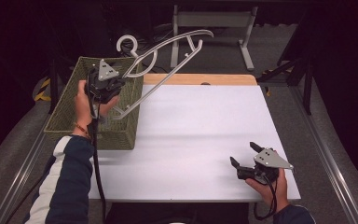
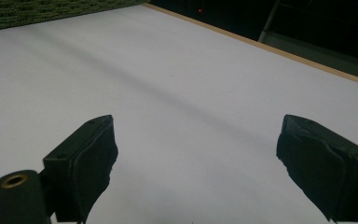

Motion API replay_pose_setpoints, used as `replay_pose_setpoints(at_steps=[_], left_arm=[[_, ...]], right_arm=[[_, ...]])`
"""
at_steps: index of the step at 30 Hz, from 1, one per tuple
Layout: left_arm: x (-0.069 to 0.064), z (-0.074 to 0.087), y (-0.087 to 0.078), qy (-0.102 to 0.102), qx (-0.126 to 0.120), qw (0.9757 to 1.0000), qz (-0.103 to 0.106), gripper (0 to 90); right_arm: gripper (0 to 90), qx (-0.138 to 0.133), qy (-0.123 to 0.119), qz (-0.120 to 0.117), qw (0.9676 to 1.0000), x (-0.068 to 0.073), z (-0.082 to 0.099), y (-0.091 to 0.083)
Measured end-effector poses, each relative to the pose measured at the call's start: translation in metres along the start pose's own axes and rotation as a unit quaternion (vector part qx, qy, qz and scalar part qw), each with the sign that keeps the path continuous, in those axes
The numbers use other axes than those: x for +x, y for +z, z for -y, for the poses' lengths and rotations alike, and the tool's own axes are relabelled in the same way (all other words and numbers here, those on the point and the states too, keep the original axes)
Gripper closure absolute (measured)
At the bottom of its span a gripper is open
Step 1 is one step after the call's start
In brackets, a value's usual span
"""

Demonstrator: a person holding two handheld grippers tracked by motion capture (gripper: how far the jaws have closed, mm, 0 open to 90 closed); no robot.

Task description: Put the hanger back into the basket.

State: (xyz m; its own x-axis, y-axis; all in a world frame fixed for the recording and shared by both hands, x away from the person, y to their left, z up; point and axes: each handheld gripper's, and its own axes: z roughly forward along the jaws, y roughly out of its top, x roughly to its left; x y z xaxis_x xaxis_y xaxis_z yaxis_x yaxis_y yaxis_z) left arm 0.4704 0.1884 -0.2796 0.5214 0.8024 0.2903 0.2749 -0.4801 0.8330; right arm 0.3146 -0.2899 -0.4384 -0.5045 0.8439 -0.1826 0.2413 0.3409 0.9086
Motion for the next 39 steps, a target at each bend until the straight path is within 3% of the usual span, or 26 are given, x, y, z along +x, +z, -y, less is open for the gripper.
replay_pose_setpoints(at_steps=[12, 26, 30, 31, 32, 34, 36, 39], left_arm=[[0.027, 0.020, 0.012, -0.033, 0.025, 0.9990, -0.015, 82.0], [0.056, 0.055, 0.015, -0.065, 0.069, 0.9949, -0.035, 82.0], [0.064, 0.061, 0.014, -0.088, 0.058, 0.9938, -0.035, 82.0], [0.064, 0.061, 0.014, -0.088, 0.058, 0.9938, -0.035, 82.0], [0.064, 0.061, 0.016, -0.070, 0.078, 0.9936, -0.043, 82.0], [0.065, 0.062, 0.019, -0.061, 0.089, 0.9931, -0.046, 82.0], [0.066, 0.062, 0.020, -0.059, 0.091, 0.9930, -0.047, 82.0], [0.070, 0.064, 0.022, -0.052, 0.109, 0.9909, -0.059, 82.0]], right_arm=[[11.9, 0.003, 0.001, -0.004, 1.0000, 0.002, 0.000, 0.002], [11.9, 0.009, -0.003, -0.009, 0.9999, 0.004, 0.001, 0.004], [12.0, 0.010, -0.002, -0.008, 0.9999, 0.004, 0.001, 0.005], [12.0, 0.010, -0.001, -0.009, 0.9999, 0.004, 0.001, 0.005], [12.0, 0.011, -0.001, -0.009, 0.9999, 0.004, 0.001, 0.006], [12.0, 0.012, -0.001, -0.009, 0.9999, 0.004, 0.002, 0.006], [12.0, 0.014, -0.002, -0.009, 0.9999, 0.005, 0.002, 0.007], [12.0, 0.015, -0.002, -0.010, 0.9998, 0.006, 0.002, 0.007]])
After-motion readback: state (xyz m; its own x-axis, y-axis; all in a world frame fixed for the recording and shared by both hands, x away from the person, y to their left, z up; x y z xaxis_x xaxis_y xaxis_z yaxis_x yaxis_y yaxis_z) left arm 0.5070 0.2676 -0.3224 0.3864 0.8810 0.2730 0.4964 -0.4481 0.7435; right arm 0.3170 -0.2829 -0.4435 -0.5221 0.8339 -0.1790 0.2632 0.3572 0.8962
